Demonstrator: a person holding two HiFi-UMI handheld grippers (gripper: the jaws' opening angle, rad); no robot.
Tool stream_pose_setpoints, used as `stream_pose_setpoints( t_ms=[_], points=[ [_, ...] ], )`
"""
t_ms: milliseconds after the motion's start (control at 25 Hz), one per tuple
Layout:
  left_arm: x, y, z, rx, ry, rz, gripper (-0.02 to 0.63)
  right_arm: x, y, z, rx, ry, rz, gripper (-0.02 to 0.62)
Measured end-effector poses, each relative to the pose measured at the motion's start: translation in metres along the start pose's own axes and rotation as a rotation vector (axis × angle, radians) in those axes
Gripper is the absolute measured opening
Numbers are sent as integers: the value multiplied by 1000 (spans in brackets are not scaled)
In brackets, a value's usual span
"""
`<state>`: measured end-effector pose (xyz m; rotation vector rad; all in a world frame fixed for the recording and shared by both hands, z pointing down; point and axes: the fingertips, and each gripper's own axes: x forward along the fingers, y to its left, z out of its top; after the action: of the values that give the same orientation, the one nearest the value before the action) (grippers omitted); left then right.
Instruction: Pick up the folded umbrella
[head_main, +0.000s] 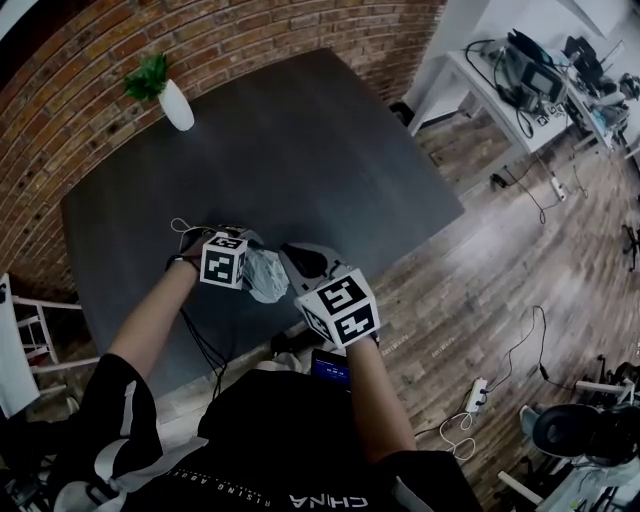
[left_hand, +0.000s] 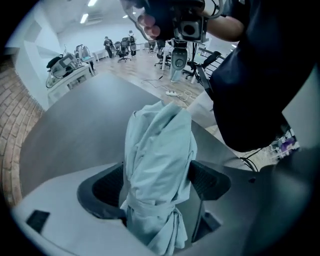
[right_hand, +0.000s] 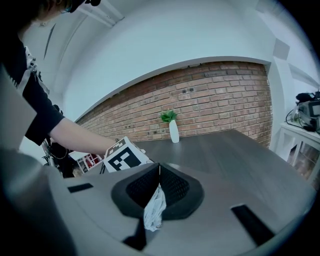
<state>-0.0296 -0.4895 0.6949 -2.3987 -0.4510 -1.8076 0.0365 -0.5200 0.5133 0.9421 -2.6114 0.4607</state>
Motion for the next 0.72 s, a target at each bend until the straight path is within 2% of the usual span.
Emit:
stream_pose_setpoints(
  t_ms=[120,240,400,560,720],
  points=[
    [-1,-8,-6,68,81,-103,399,2,0,-4,4,9,10,9],
    [-5,-7,-20,113,160,-143,399,1,0,-7,9,11,11,9],
    [5,-2,-32,160,220,-108,397,-1,2,-10,14,17,7,9],
    [20,5,-32,121,201,-53,396,-2,1,-11,17,16,-2,9],
    [28,8,-33,101,211,-54,387,-5,0,-13,21,16,-13,9]
  ],
)
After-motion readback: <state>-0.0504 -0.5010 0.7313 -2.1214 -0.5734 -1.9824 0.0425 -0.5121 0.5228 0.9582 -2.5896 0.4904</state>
